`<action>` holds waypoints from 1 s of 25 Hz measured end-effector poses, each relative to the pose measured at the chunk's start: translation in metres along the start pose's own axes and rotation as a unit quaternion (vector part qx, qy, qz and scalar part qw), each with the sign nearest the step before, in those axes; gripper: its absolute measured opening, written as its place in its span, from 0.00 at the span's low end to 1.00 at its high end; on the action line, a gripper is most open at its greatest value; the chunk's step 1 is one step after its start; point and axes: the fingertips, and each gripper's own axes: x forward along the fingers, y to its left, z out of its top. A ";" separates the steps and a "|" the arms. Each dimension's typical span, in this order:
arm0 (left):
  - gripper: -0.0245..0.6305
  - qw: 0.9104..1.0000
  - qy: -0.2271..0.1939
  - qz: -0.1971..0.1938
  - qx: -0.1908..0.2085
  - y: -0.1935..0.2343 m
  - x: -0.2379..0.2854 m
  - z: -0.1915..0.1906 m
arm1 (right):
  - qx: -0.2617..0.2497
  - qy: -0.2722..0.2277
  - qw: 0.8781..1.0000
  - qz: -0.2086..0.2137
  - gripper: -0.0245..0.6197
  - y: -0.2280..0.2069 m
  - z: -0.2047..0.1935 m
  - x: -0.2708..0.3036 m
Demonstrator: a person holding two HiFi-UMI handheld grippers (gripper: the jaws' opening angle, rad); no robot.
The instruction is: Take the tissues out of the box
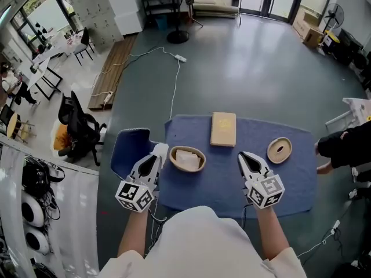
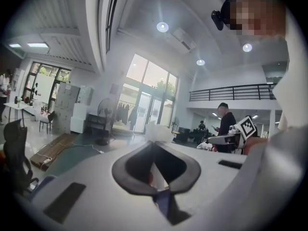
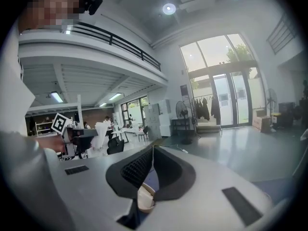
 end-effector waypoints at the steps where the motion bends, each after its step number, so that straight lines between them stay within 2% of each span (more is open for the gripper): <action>1: 0.06 1.000 -0.008 0.002 -0.002 -0.001 -0.004 0.006 | -0.006 -0.005 1.000 0.000 0.09 0.000 0.006 -0.003; 5: 0.06 0.999 -0.035 0.013 -0.001 -0.006 -0.017 0.023 | -0.035 -0.020 0.999 -0.006 0.09 0.000 0.022 -0.015; 10: 0.06 0.998 -0.059 0.021 0.008 -0.009 -0.027 0.041 | -0.045 -0.035 0.998 -0.015 0.09 -0.002 0.034 -0.027; 16: 0.06 0.998 -0.064 0.020 0.001 -0.011 -0.035 0.036 | -0.064 -0.054 0.996 -0.014 0.09 0.008 0.044 -0.036; 25: 0.06 0.998 -0.062 0.013 0.003 -0.017 -0.044 0.033 | -0.059 -0.055 0.997 -0.011 0.09 0.019 0.041 -0.042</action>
